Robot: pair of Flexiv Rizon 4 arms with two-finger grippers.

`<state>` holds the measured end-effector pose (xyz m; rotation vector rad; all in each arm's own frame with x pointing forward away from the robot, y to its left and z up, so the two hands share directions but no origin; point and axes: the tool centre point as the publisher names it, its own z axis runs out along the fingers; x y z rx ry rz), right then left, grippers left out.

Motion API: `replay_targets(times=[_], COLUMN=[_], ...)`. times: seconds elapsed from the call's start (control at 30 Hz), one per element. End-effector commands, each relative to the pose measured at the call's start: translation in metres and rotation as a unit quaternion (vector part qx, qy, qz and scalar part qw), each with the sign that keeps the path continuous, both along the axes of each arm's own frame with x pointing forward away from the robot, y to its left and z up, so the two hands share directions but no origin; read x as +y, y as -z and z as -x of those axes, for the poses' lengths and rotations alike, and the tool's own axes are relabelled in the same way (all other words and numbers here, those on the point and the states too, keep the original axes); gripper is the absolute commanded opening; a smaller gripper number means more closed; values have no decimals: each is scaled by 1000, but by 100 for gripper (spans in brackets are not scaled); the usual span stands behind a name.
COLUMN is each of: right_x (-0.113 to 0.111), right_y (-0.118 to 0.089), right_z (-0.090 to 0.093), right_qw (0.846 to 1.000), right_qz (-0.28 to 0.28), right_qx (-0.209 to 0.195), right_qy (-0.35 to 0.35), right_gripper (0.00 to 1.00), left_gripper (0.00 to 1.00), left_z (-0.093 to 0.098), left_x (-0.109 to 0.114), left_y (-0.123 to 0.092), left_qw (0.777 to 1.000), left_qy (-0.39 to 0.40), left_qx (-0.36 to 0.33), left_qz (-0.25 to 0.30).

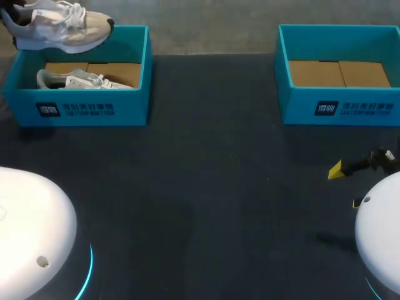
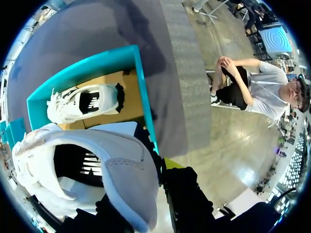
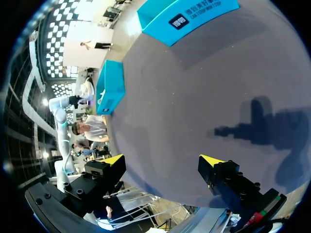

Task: Take the shoe out of the shoebox, open the shoe tongue, remove and reinsert the insole, then place the shoe into the shoebox

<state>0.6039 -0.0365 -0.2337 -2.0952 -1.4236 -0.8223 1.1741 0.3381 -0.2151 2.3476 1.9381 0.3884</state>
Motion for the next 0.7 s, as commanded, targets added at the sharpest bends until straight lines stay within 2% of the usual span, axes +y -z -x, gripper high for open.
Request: replay_targets(times=[0.03, 0.7], right_x=[-1, -1], right_y=[-6, -6], right_z=[12, 12], right_qw=[1000, 1000], right_qz=[3, 3], right_qx=[-5, -5], right_qy=[6, 6], right_gripper=[100, 100], left_gripper=[0, 0], left_z=[-14, -35], left_x=[1, -4], left_y=[2, 21], left_qw=[1000, 1000], left_qy=[-1, -23], left_qx=[13, 13], left_qz=[-1, -13])
